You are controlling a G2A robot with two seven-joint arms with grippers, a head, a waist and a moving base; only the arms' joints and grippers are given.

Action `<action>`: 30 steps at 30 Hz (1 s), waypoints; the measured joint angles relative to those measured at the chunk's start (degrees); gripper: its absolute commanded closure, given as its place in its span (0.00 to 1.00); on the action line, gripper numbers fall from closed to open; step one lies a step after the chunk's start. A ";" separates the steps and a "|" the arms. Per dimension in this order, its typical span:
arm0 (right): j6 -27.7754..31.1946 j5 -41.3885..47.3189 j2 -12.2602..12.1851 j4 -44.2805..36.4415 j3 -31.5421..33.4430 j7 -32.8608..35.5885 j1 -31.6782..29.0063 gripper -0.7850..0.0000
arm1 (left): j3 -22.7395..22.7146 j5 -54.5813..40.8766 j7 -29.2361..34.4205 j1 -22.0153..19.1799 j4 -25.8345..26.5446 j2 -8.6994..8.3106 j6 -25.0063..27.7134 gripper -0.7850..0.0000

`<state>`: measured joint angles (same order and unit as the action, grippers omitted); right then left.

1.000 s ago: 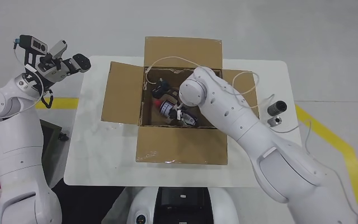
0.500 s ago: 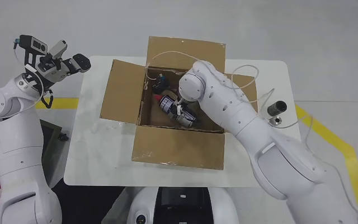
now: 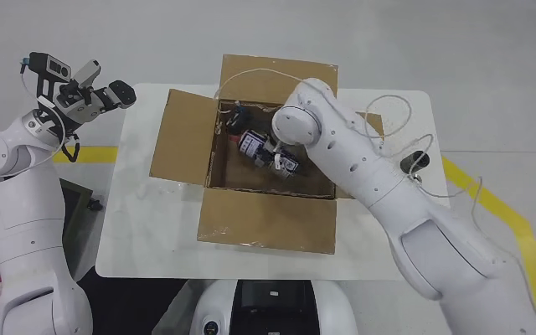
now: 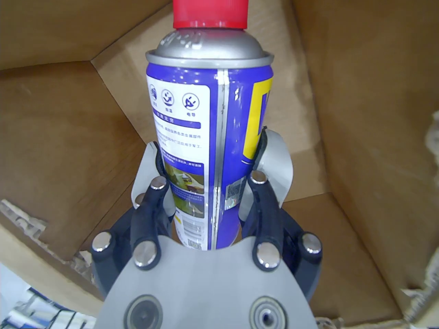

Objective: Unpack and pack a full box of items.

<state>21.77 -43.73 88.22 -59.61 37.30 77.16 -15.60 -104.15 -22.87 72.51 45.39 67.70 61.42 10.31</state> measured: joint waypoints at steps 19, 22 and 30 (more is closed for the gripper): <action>7.53 -8.51 -8.90 -30.60 20.43 -13.30 -19.35 1.00 | 0.00 0.00 0.00 0.00 0.00 0.00 0.00 0.00; 10.28 -7.66 -9.61 -31.81 23.30 -19.65 -22.30 1.00 | 0.00 0.00 0.00 0.00 0.00 0.00 0.00 0.00; 14.70 -11.47 -11.48 -36.67 30.06 -33.51 -30.06 1.00 | 0.00 0.00 0.00 0.00 0.00 0.00 0.00 0.00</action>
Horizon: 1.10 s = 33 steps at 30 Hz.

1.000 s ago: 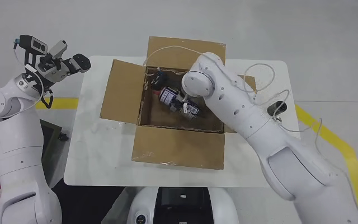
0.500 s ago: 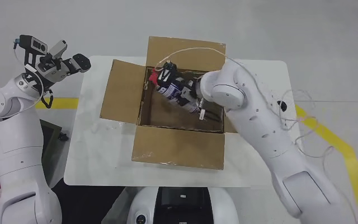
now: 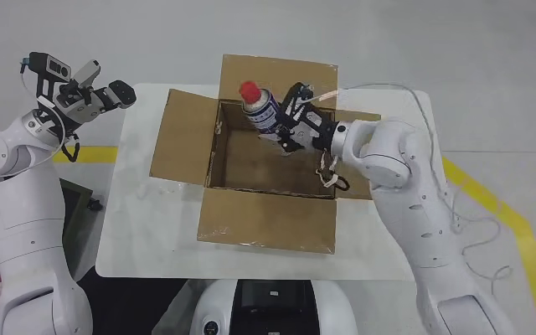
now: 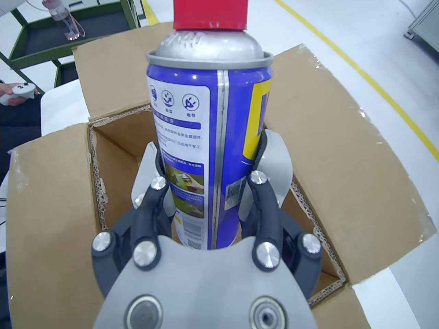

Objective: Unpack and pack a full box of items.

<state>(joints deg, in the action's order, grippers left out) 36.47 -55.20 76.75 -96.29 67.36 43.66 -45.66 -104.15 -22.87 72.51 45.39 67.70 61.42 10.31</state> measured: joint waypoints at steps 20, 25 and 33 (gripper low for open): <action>1.50 -7.13 -3.86 -21.26 20.09 -20.54 -24.05 1.00 | 0.00 0.00 0.00 0.00 0.00 0.00 0.00 0.00; 1.77 -6.83 -4.35 -23.74 24.28 -25.60 -28.41 1.00 | 0.00 0.00 0.00 0.00 0.00 0.00 0.00 0.00; 2.15 -6.42 -5.18 -26.78 30.28 -27.92 -34.63 1.00 | 0.00 0.00 0.00 0.00 0.00 0.00 0.00 0.00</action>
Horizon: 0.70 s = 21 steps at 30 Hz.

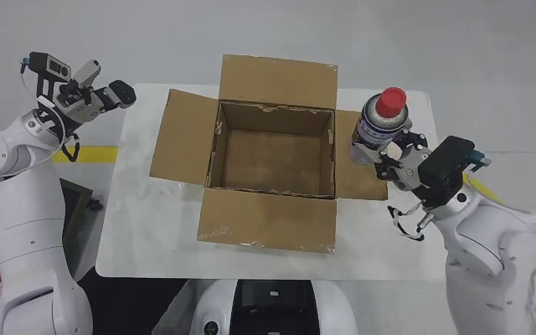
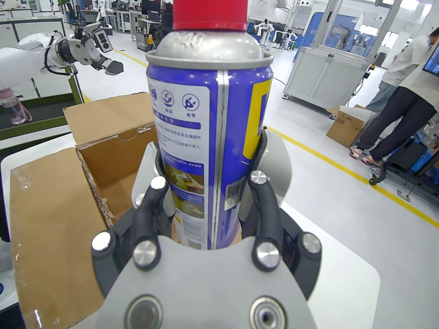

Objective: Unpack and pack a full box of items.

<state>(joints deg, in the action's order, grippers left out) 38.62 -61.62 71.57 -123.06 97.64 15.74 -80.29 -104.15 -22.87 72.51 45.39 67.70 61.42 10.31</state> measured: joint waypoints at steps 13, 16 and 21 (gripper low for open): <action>0.16 1.53 -0.38 -1.80 3.62 -3.33 -4.36 1.00 | 0.00 0.00 0.00 0.00 0.00 0.00 0.00 0.00; 0.15 1.53 -0.38 -1.80 3.62 -3.33 -4.36 1.00 | 0.00 0.00 0.00 0.00 0.00 0.00 0.00 0.00; 0.15 1.53 -0.38 -1.80 3.62 -3.33 -4.36 1.00 | 0.00 0.00 0.00 0.00 0.00 0.00 0.00 0.00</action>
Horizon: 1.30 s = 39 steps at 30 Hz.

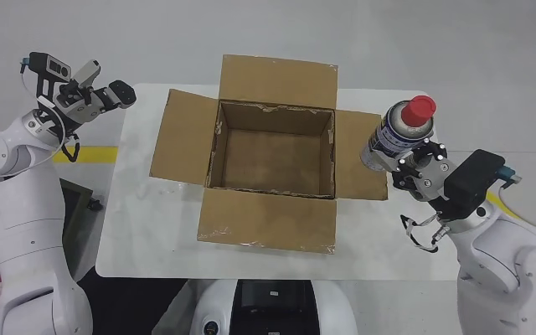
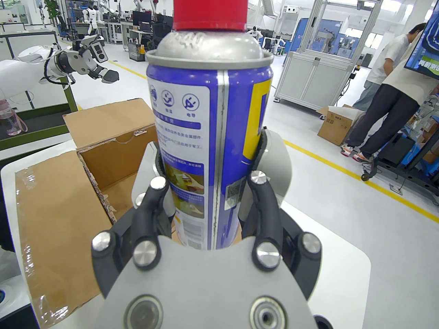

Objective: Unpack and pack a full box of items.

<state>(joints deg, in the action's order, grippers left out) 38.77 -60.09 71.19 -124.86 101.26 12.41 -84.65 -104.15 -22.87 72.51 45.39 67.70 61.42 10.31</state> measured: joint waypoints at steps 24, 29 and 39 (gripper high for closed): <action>3.11 0.52 -0.43 0.41 7.69 -8.20 -9.34 1.00 | 0.00 0.00 0.00 0.00 0.00 0.00 0.00 0.00; 4.15 -1.70 -0.21 1.92 10.90 -16.40 -15.53 1.00 | 0.00 0.00 0.00 0.00 0.00 0.00 0.00 0.00; 0.75 -9.37 0.65 9.45 9.71 -35.03 -22.23 1.00 | 0.00 0.00 0.00 0.00 0.00 0.00 0.00 0.00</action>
<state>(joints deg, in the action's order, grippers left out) 39.52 -69.46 71.84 -115.42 110.97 -22.62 -106.88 -104.15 -22.87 72.51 45.39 67.70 61.42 10.31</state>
